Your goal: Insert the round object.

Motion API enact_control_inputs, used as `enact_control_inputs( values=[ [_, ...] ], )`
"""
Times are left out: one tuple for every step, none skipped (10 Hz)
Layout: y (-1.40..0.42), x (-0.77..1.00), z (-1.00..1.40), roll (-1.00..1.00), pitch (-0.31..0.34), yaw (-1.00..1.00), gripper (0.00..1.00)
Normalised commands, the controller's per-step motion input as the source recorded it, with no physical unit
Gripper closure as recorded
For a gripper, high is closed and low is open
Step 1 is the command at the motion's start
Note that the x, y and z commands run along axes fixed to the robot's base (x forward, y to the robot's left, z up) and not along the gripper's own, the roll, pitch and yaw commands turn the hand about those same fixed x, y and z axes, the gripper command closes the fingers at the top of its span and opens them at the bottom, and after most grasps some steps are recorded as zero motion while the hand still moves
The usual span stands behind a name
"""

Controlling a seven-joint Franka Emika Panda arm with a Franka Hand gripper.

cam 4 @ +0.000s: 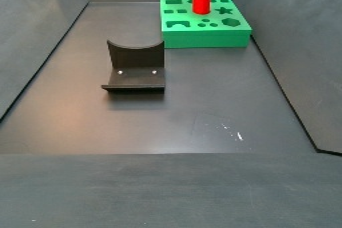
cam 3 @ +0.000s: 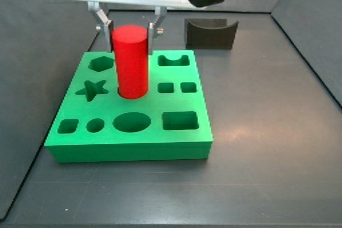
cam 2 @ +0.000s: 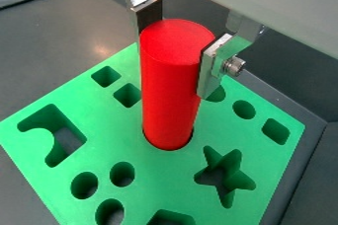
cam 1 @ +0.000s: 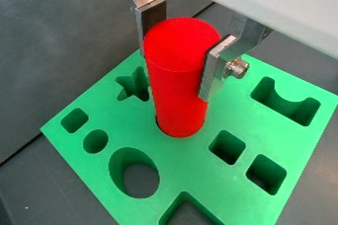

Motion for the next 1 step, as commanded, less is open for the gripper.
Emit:
enact_control_inputs(
  values=[
    [0.0,0.0,0.0,0.0,0.0,0.0,1.0]
  ],
)
